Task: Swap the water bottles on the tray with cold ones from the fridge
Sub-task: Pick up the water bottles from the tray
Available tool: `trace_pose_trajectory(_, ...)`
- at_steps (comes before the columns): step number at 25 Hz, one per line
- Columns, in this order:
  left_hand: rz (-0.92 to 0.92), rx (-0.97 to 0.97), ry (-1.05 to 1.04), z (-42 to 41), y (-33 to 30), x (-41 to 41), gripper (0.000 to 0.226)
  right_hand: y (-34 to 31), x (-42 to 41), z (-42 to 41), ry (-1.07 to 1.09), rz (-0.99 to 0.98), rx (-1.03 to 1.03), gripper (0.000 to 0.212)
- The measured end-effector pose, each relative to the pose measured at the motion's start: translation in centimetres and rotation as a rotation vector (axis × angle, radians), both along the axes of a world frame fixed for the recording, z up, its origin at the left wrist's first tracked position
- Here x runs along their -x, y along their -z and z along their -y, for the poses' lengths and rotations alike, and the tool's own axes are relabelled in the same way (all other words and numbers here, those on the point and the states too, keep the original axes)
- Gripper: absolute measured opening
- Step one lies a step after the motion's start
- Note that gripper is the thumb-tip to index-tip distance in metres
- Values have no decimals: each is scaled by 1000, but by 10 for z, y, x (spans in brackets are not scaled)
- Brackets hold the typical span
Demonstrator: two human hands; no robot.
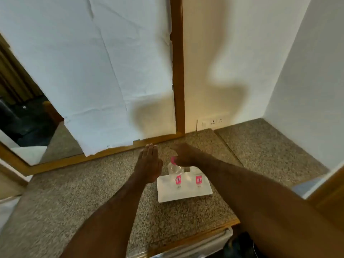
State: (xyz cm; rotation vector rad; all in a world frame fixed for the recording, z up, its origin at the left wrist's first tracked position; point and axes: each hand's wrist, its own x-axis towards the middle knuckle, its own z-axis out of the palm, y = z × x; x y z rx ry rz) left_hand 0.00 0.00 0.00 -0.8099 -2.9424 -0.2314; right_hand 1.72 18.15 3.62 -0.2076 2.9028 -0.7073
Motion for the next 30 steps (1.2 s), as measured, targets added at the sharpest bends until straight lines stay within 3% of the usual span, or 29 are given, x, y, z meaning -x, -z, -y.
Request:
trace_pose_trajectory(4, 51, -36, -62, 14, 26, -11, 56, 5, 3, 12, -119, 145, -161, 67)
trace_pose_trajectory(11, 109, -52, -57, 44, 41, -19, 57, -10, 6, 32, -236, 189, -329, 47)
trace_pose_trajectory(17, -12, -54, -69, 35, 16, -38, 53, -46, -18, 21, -280, 265, -261, 42)
trace_pose_trajectory(23, -19, -31, 6, -46, 39, -113, 46, -53, -69, -55, -230, 401, -234, 41)
trace_pose_trajectory(30, 136, 69, 321, -199, 105, -164, 51, 31, -140, -189, -84, 414, -381, 34)
